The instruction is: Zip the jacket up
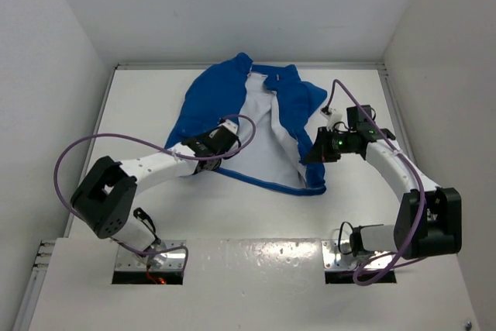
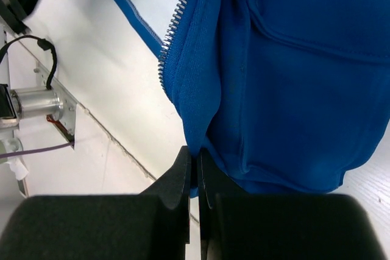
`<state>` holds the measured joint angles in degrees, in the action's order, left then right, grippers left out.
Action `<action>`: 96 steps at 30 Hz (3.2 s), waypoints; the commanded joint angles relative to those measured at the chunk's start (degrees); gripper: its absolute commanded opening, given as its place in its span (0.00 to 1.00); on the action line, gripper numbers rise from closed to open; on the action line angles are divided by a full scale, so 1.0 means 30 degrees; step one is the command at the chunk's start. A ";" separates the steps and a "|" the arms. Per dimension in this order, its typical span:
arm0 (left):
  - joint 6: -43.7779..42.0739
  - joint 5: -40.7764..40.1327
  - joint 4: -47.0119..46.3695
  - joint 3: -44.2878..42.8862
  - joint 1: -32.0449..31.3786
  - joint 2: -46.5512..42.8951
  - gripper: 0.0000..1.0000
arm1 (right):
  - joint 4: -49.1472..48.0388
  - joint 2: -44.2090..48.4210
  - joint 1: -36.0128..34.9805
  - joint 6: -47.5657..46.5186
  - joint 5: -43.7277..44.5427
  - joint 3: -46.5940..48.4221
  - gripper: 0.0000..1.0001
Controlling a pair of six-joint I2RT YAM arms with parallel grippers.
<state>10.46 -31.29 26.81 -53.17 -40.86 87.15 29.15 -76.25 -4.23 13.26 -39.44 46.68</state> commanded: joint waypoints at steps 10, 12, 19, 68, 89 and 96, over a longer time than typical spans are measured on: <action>-0.3955 -0.3351 -0.2846 0.1082 0.1667 -0.1452 0.00 | -0.0165 0.0221 0.0149 -0.0492 -0.0037 0.0085 0.00; -0.3752 -0.1504 -0.2610 0.1256 0.1319 -0.1657 0.00 | -0.0077 0.0191 0.0150 -0.0522 -0.0095 0.0261 0.00; -0.2580 -0.3569 -0.2783 0.1083 0.0671 0.0211 0.00 | -0.0018 0.0630 0.0092 -0.0464 0.0080 0.0029 0.00; -0.5594 0.9928 -0.0207 -0.0559 0.5474 0.0481 0.54 | 0.0480 0.0690 0.0182 -0.0756 0.0374 0.0408 0.00; -0.6006 1.0195 0.0381 -0.0910 0.5828 0.0888 0.64 | 0.0363 0.0602 0.0209 -0.0698 0.0432 0.0408 0.00; -0.5803 1.0634 0.0381 -0.0559 0.5068 0.0685 0.65 | 0.0450 0.0630 0.0179 -0.0699 0.0491 0.0525 0.00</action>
<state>-7.05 0.19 28.16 -54.17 -24.64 89.91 31.18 -75.02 -3.77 11.79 -37.93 46.48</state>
